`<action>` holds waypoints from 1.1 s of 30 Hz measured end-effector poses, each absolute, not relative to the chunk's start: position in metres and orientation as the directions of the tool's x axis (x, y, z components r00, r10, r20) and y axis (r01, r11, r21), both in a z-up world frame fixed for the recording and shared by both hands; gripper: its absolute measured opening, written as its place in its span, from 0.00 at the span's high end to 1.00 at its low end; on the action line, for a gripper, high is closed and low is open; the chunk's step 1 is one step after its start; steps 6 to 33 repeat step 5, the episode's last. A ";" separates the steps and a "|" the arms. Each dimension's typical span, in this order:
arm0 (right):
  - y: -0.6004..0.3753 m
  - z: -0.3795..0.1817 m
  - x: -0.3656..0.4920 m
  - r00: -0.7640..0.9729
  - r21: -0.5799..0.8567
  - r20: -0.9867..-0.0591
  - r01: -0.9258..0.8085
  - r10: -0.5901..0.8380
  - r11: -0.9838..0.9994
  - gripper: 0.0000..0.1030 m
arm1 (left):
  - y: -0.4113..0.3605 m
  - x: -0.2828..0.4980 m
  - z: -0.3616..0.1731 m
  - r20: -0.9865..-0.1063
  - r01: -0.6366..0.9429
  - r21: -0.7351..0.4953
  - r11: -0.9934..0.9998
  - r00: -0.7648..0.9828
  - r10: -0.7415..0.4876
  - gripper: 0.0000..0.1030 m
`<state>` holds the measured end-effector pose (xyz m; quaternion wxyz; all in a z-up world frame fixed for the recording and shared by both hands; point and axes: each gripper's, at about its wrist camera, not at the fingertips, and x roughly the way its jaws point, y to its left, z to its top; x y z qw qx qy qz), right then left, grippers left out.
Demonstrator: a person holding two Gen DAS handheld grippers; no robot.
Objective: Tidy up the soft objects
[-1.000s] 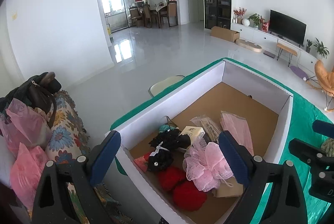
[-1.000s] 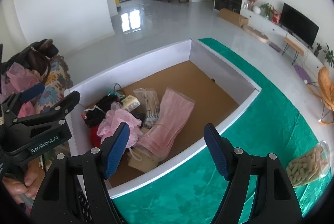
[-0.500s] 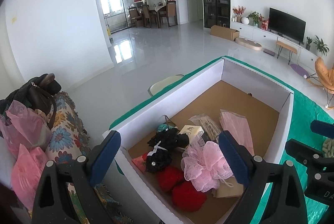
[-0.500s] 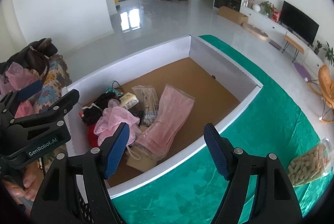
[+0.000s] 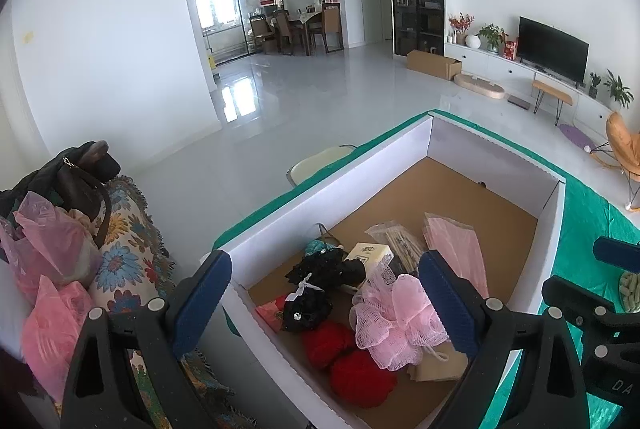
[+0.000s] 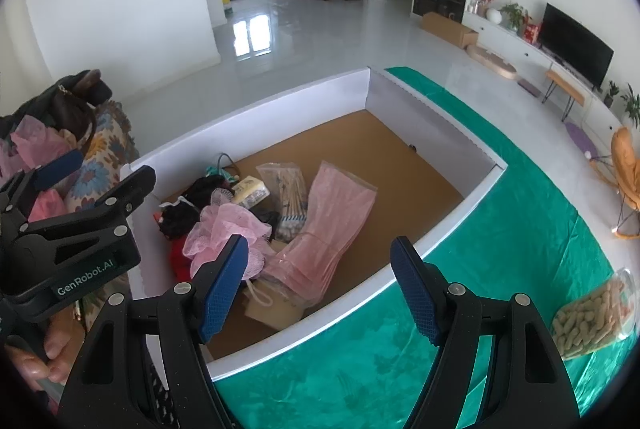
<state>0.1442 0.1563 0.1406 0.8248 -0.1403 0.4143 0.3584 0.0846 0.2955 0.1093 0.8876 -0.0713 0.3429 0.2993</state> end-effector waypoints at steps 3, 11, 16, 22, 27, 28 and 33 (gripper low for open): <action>0.156 0.141 0.144 0.399 0.066 -0.784 -0.708 0.475 0.704 0.26 | 0.296 0.081 0.110 -0.644 -0.589 0.062 0.806 0.593 0.483 0.08; 0.156 0.141 0.144 0.399 0.068 -0.783 -0.708 0.477 0.703 0.26 | 0.295 0.079 0.111 -0.635 -0.591 0.060 0.804 0.599 0.488 0.07; 0.156 0.141 0.144 0.399 0.068 -0.783 -0.708 0.477 0.703 0.26 | 0.295 0.079 0.111 -0.635 -0.591 0.060 0.804 0.599 0.488 0.07; 0.156 0.141 0.144 0.399 0.068 -0.783 -0.708 0.477 0.703 0.26 | 0.295 0.079 0.111 -0.635 -0.591 0.060 0.804 0.599 0.488 0.07; 0.156 0.141 0.144 0.399 0.068 -0.783 -0.708 0.477 0.703 0.26 | 0.295 0.079 0.111 -0.635 -0.591 0.060 0.804 0.599 0.488 0.07; 0.156 0.141 0.144 0.399 0.068 -0.783 -0.708 0.477 0.703 0.26 | 0.295 0.079 0.111 -0.635 -0.591 0.060 0.804 0.599 0.488 0.07; 0.156 0.141 0.144 0.399 0.068 -0.783 -0.708 0.477 0.703 0.26 | 0.295 0.079 0.111 -0.635 -0.591 0.060 0.804 0.599 0.488 0.07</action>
